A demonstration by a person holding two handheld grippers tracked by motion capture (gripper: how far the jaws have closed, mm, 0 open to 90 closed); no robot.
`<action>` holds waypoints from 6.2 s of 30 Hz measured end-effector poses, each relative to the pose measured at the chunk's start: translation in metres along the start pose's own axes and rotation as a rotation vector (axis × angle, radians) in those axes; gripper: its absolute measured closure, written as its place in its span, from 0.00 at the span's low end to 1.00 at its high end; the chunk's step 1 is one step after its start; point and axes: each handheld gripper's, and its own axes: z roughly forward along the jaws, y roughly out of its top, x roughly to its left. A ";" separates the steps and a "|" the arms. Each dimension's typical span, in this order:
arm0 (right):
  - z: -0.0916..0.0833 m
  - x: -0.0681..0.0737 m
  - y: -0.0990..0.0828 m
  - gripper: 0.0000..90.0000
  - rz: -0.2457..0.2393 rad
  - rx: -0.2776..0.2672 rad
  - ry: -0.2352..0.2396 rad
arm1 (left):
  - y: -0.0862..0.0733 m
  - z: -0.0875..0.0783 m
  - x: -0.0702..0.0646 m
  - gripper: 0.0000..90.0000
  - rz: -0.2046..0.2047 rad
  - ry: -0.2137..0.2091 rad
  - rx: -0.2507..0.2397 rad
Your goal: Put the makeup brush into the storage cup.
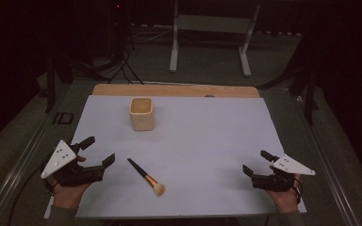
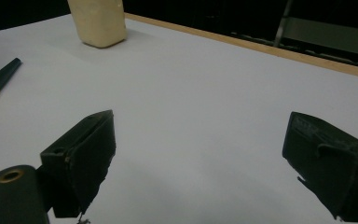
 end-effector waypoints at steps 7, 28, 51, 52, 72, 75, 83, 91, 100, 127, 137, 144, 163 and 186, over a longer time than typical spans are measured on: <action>0.000 0.000 0.000 0.10 0.000 -0.001 0.000 | 0.005 0.013 -0.003 0.13 0.010 -0.022 -0.001; -0.001 0.001 0.000 0.10 -0.001 -0.002 0.005 | 0.013 0.033 -0.010 0.13 0.046 -0.065 0.018; -0.002 0.000 0.000 0.10 0.001 -0.007 0.006 | 0.027 0.042 -0.018 0.15 0.140 -0.125 0.118; -0.002 0.000 0.000 0.10 0.001 -0.007 0.006 | 0.027 0.042 -0.018 0.15 0.146 -0.129 0.128; -0.002 -0.001 0.000 0.10 0.009 -0.010 0.007 | 0.031 0.066 -0.026 0.17 0.287 -0.259 0.372; -0.002 -0.001 0.000 0.10 0.009 -0.010 0.007 | 0.030 0.078 -0.028 0.17 0.321 -0.303 0.458; -0.003 -0.001 0.000 0.10 0.011 -0.010 0.006 | 0.024 0.098 -0.032 0.17 0.365 -0.361 0.584; -0.003 -0.001 0.000 0.10 0.011 -0.011 0.009 | 0.015 0.112 -0.031 0.17 0.401 -0.370 0.678; -0.003 -0.002 0.000 0.10 0.011 -0.012 0.009 | 0.005 0.123 -0.035 0.17 0.436 -0.382 0.751; -0.003 -0.001 0.000 0.10 0.009 -0.008 0.010 | -0.022 0.149 -0.049 0.20 0.495 -0.473 0.898; -0.003 -0.002 0.000 0.10 0.010 -0.004 0.010 | -0.027 0.151 -0.050 0.28 0.508 -0.499 0.927; -0.003 -0.001 0.000 0.10 0.009 -0.004 0.011 | -0.032 0.154 -0.053 0.39 0.541 -0.527 0.961; -0.003 -0.002 0.000 0.10 0.011 -0.007 0.011 | -0.035 0.154 -0.057 0.84 0.580 -0.562 1.058; -0.003 -0.002 0.000 0.10 0.013 -0.007 0.010 | -0.016 0.146 -0.045 0.84 0.487 -0.504 0.951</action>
